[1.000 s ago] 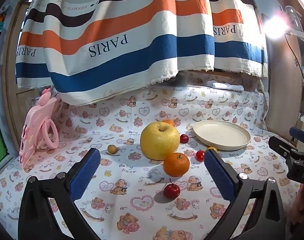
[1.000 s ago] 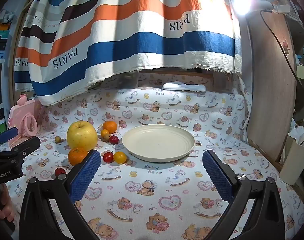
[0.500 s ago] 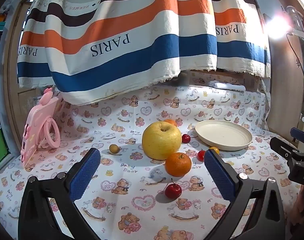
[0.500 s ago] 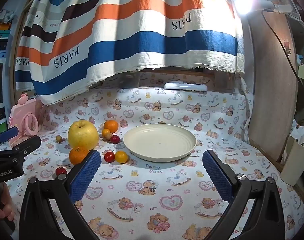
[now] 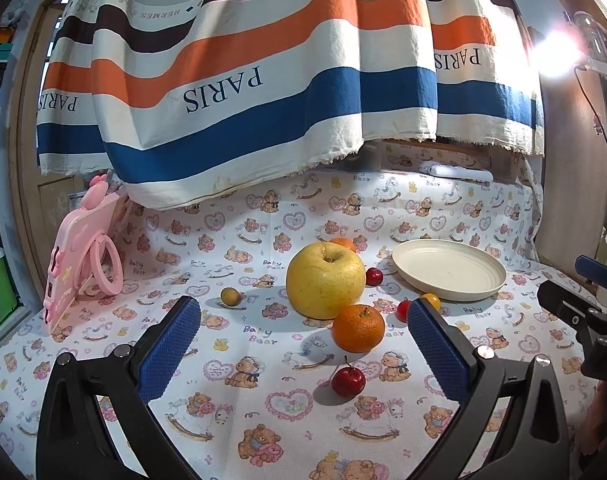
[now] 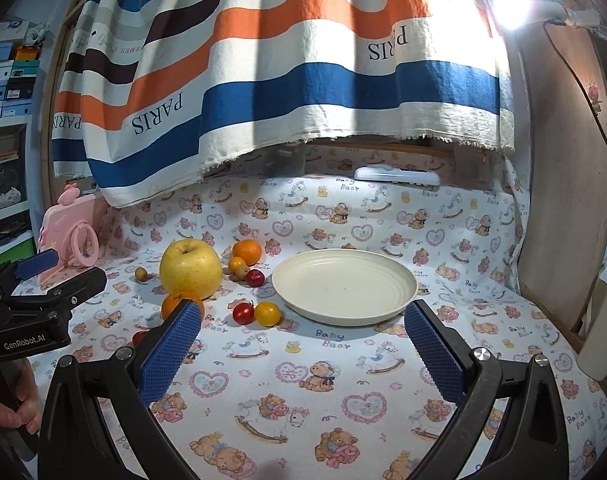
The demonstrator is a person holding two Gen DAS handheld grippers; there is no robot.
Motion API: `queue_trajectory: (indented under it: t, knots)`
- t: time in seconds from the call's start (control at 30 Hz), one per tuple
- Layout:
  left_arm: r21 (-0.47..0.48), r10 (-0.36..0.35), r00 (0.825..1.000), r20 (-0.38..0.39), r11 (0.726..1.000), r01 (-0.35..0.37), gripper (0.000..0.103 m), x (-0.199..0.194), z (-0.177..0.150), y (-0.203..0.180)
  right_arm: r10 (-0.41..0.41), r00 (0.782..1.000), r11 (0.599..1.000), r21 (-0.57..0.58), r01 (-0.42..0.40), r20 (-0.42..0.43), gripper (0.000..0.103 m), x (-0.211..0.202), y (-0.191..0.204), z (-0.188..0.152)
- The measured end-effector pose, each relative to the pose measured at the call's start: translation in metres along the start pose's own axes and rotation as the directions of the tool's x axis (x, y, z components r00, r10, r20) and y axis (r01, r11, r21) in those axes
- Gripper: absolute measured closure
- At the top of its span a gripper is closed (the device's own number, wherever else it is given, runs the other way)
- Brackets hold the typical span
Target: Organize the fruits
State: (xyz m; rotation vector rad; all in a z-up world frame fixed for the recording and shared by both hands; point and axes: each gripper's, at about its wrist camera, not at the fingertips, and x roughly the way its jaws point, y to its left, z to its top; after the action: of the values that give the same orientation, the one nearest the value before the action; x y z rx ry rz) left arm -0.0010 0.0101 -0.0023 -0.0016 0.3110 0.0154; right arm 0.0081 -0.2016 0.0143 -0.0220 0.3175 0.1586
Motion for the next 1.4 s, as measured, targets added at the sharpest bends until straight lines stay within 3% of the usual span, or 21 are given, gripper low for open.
queue_trajectory:
  t: [1.4]
  knots:
    - [-0.001, 0.004, 1.000, -0.008, 1.000, -0.004, 0.000, 0.0038, -0.0005, 0.0014, 0.001, 1.000, 1.000, -0.003, -0.001, -0.006, 0.001, 0.0014, -0.0024, -0.0013]
